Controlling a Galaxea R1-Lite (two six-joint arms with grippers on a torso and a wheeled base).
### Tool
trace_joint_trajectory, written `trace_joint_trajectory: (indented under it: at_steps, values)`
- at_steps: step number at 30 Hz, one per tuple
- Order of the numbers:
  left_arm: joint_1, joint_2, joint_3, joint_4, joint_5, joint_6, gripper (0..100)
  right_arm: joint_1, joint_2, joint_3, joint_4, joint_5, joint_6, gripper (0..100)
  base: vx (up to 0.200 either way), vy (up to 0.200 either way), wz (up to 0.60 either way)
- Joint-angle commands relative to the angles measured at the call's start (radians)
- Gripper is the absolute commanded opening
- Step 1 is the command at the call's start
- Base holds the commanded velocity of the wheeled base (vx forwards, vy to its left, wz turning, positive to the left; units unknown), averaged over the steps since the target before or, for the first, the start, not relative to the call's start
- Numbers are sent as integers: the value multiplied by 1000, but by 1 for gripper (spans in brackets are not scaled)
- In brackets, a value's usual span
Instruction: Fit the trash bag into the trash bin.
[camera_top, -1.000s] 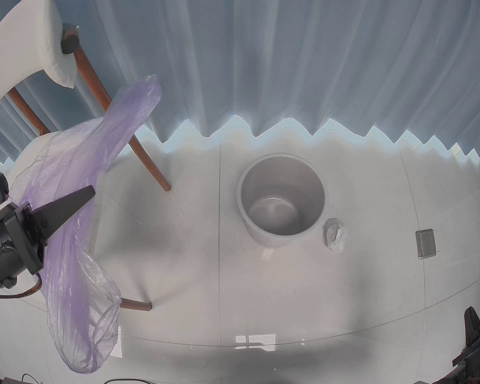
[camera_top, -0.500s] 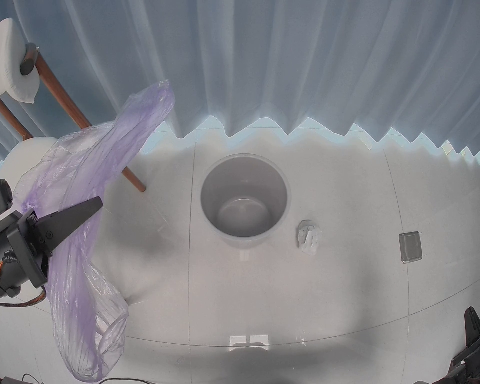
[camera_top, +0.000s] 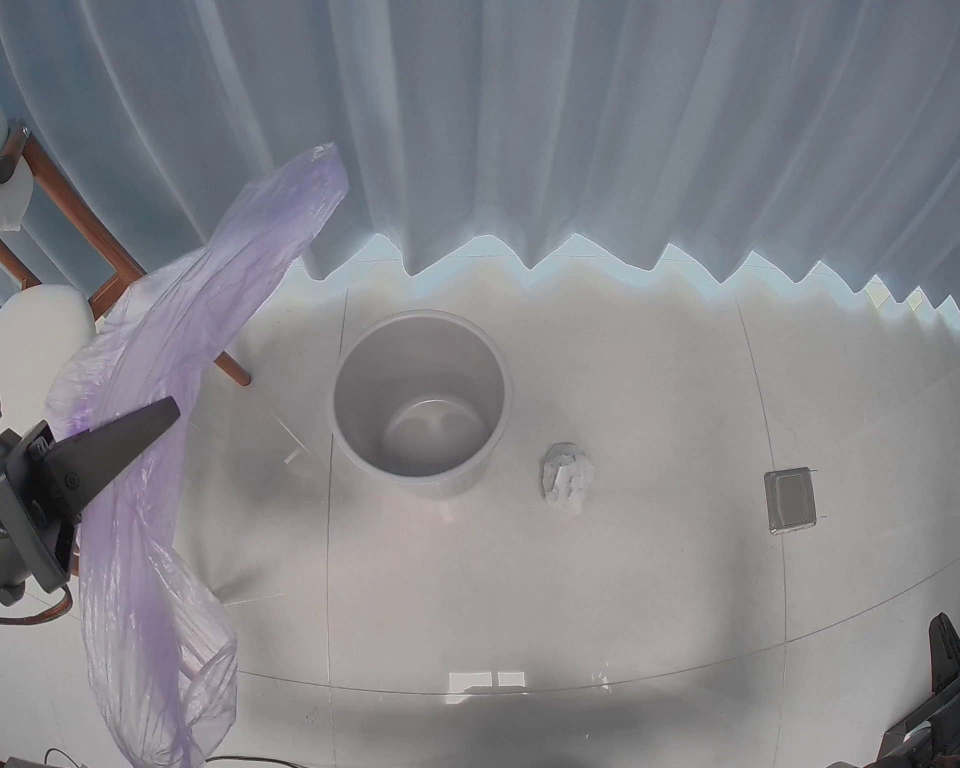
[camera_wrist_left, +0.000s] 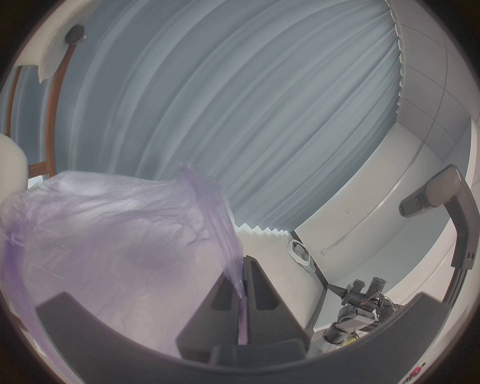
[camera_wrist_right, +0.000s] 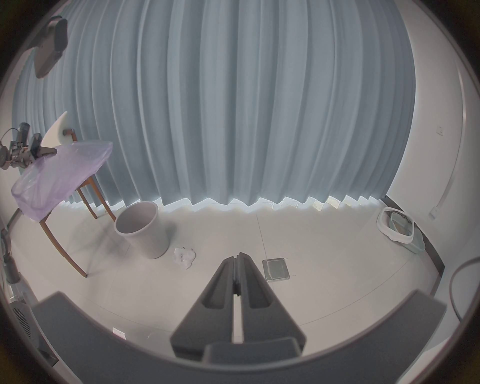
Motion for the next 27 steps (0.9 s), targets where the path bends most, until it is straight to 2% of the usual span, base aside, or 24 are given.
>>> trace_joint_trajectory:
  at_steps: [1, 27]
  values:
    - [8, -31, 20, 2, 1, 1, 0, 0, -15, 18, -1, 2, 0, 0, 0, 0, 0]
    - [-4, -26, 22, -4, -2, 2, 0, 0, -15, 18, -1, 0, 0, 0, 192, 0, 0]
